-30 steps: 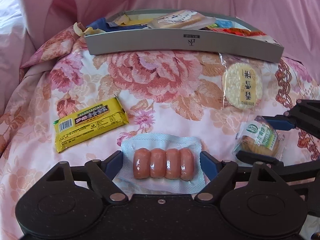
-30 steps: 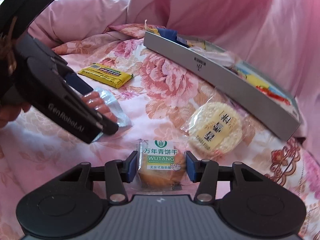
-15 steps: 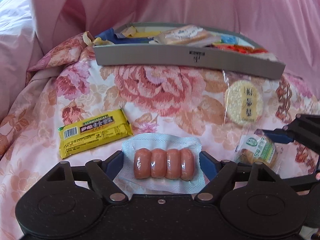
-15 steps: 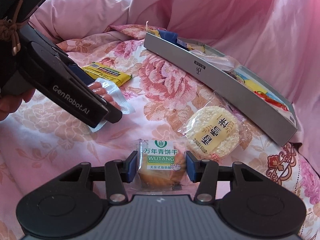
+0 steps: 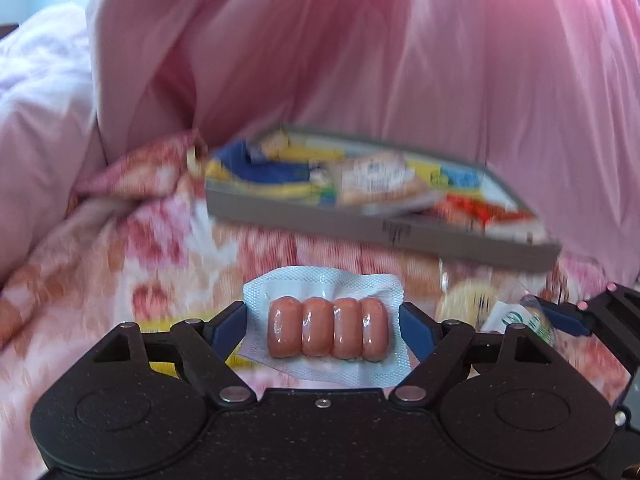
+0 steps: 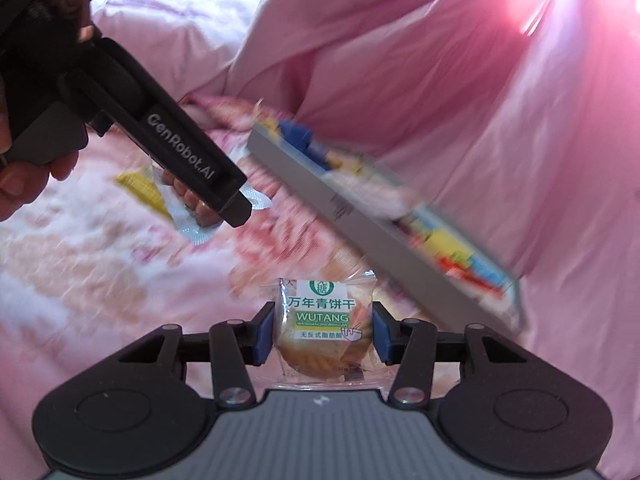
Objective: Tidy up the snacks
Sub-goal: 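Lift and carry the sausage pack and WUTANG biscuit with both tools over the tray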
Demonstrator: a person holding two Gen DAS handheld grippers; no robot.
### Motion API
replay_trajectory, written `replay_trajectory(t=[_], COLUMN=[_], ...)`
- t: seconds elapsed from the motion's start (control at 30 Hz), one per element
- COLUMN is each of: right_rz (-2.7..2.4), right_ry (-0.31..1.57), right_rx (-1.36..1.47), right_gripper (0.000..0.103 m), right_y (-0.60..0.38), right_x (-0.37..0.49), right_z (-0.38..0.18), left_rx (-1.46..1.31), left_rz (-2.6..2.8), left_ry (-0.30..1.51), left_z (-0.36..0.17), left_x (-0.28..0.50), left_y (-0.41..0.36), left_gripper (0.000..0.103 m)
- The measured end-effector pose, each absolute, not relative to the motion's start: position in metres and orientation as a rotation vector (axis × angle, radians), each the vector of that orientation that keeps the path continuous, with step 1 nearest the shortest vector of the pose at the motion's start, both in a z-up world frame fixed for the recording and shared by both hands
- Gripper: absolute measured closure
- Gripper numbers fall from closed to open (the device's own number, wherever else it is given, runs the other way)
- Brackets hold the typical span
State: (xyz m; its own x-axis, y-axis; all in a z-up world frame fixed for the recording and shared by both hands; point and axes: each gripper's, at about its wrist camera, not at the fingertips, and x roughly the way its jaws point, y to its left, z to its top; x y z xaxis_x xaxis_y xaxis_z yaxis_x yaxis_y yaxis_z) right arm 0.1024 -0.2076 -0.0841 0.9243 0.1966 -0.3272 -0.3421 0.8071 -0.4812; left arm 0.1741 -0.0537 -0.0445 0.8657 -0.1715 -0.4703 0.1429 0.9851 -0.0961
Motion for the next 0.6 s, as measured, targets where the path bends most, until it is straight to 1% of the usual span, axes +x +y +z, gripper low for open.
replay_trajectory(t=[0.27, 0.43, 0.6], right_rz=[0.214, 0.129, 0.075], right_ry=[0.113, 0.089, 0.106], right_rx=[-0.494, -0.424, -0.324], right_gripper=[0.05, 0.05, 0.05], right_y=[-0.22, -0.241, -0.266], right_x=[0.126, 0.16, 0.187], right_z=[-0.045, -0.033, -0.03], left_rx=[-0.061, -0.059, -0.058], left_rz=[-0.145, -0.151, -0.171], left_ry=[0.369, 0.33, 0.353], left_z=[0.003, 0.025, 0.028], left_x=[0.212, 0.245, 0.277], left_y=[-0.075, -0.102, -0.132], left_gripper=[0.02, 0.02, 0.02])
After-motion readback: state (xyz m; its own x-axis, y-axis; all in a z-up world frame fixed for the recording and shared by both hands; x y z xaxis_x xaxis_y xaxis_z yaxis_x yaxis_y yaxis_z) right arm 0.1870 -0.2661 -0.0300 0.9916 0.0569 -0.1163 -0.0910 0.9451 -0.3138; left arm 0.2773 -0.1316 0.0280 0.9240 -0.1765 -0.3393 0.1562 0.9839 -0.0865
